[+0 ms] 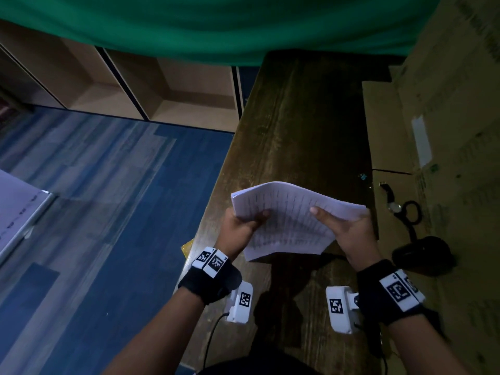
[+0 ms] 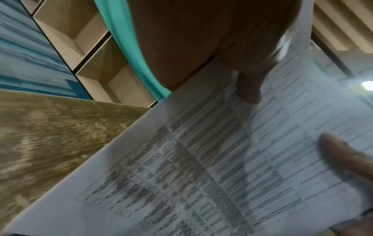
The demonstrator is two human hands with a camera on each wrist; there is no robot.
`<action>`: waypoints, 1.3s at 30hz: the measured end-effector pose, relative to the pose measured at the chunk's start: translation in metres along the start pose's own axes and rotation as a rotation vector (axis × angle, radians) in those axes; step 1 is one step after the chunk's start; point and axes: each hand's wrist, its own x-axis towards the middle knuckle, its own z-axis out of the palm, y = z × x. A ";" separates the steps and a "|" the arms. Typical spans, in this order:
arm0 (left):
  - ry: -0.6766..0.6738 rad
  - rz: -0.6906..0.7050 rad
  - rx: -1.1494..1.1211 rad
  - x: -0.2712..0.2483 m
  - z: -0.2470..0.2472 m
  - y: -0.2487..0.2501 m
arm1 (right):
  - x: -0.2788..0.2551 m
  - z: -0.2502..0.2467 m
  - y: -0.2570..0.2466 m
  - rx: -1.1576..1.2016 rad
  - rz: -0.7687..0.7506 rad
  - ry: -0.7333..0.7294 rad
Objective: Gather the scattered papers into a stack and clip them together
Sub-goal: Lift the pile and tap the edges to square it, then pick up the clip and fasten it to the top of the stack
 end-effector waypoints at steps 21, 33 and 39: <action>0.082 0.063 0.140 -0.003 0.010 -0.033 | -0.020 0.019 0.027 0.124 0.091 0.052; -0.158 0.067 0.535 0.044 -0.004 -0.023 | 0.095 -0.070 0.029 0.175 0.184 -0.253; -0.352 -0.184 0.565 0.069 -0.014 -0.064 | 0.194 -0.098 0.086 -0.287 0.313 -0.019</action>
